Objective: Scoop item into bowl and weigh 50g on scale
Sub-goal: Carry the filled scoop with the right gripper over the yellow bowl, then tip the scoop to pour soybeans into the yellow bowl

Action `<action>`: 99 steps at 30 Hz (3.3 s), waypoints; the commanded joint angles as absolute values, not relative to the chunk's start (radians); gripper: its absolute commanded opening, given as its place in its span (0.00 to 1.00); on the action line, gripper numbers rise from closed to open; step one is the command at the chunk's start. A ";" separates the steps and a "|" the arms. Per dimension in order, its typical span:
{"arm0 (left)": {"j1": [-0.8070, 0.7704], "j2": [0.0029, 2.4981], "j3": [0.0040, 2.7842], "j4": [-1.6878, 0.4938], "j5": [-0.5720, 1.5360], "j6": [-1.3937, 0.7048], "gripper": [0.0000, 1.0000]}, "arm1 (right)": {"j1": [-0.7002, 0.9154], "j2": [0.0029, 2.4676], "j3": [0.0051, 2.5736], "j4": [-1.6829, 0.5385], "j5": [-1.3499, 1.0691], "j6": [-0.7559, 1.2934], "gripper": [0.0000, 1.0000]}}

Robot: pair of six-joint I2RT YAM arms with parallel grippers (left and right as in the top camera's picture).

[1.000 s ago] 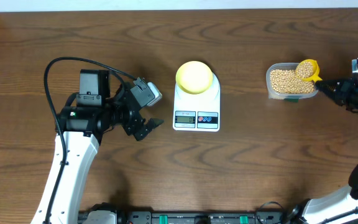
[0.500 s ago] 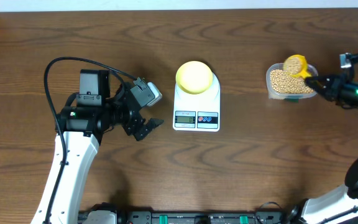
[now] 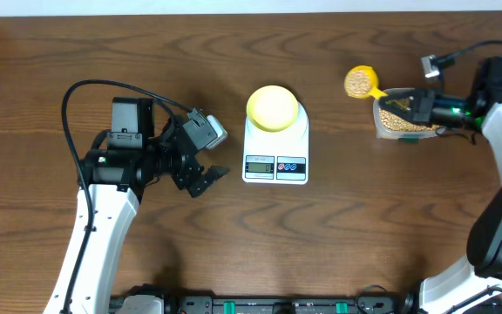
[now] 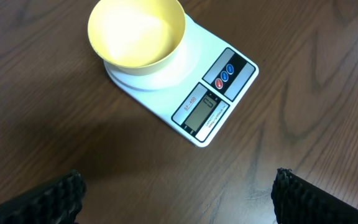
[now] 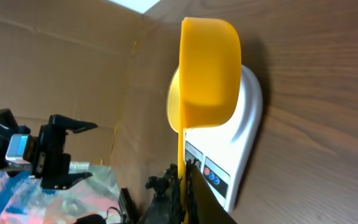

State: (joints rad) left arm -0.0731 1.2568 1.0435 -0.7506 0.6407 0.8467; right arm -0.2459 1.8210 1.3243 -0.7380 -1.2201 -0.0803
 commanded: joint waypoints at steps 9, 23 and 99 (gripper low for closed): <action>-0.068 1.264 1.044 -0.747 0.635 0.863 0.98 | -0.032 1.803 1.321 -0.438 -1.259 0.235 0.01; -0.068 1.264 1.044 -0.747 0.635 0.863 0.98 | 0.110 1.803 1.321 -0.386 -1.088 0.318 0.01; -0.068 1.264 1.044 -0.747 0.635 0.863 0.98 | 0.176 1.541 1.545 -0.849 -0.295 -0.173 0.01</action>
